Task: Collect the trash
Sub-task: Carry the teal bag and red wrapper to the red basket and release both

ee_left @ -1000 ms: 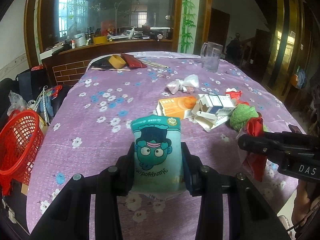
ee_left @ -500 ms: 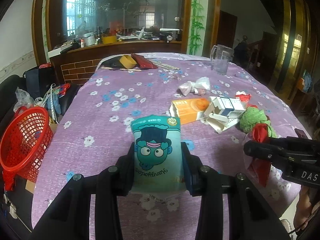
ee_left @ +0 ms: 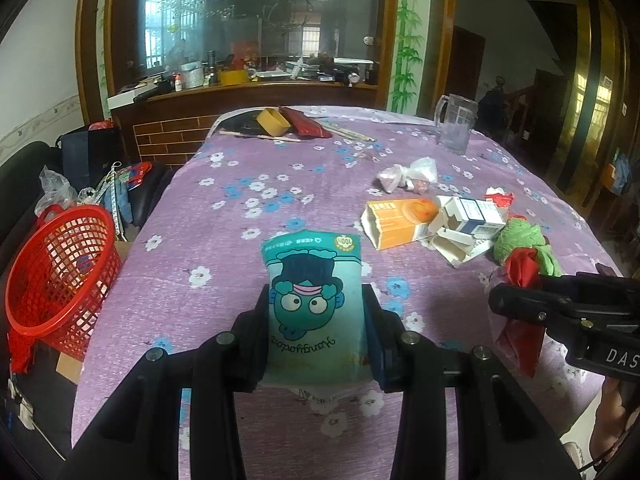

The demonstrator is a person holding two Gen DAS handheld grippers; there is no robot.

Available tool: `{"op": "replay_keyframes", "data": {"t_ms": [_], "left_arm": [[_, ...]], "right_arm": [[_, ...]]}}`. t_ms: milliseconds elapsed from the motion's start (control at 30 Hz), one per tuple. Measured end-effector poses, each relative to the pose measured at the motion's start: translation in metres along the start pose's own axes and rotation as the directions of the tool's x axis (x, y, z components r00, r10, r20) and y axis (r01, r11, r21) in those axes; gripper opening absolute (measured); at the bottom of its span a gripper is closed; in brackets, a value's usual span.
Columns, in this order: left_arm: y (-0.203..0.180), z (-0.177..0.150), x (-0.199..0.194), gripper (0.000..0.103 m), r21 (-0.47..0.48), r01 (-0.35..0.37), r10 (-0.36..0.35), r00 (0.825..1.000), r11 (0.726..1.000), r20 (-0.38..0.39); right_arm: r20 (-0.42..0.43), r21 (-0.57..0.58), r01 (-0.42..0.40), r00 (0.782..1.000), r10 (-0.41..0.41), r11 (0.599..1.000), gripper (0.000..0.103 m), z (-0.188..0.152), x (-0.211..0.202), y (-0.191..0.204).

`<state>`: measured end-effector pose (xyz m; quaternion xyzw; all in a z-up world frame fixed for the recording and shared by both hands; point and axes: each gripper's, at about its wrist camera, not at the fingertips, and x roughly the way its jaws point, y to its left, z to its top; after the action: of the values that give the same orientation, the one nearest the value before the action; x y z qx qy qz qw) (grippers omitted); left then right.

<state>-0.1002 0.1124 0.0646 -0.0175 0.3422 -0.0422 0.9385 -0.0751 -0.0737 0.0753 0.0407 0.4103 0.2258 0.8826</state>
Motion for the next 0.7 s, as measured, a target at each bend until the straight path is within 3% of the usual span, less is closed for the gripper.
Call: {"op": "replay_keyframes", "data": {"t_ms": [300, 500, 700], "left_arm": [[0.037, 0.007, -0.02, 0.039, -0.06, -0.034, 0.036, 0.999, 0.998, 0.04], [0.084, 0.016, -0.041, 0.039, -0.125, -0.102, 0.112, 0.99, 0.987, 0.08], [0.149, 0.016, -0.055, 0.039, -0.218, -0.185, 0.209, 0.974, 0.958, 0.092]], "right_arm": [[-0.036, -0.049, -0.054, 0.998, 0.053, 0.997, 0.041, 0.018, 0.017, 0.032], [-0.06, -0.104, -0.114, 0.992, 0.108, 0.988, 0.041, 0.044, 0.032, 0.071], [-0.086, -0.163, -0.174, 0.983, 0.162, 0.971, 0.041, 0.075, 0.055, 0.124]]}}
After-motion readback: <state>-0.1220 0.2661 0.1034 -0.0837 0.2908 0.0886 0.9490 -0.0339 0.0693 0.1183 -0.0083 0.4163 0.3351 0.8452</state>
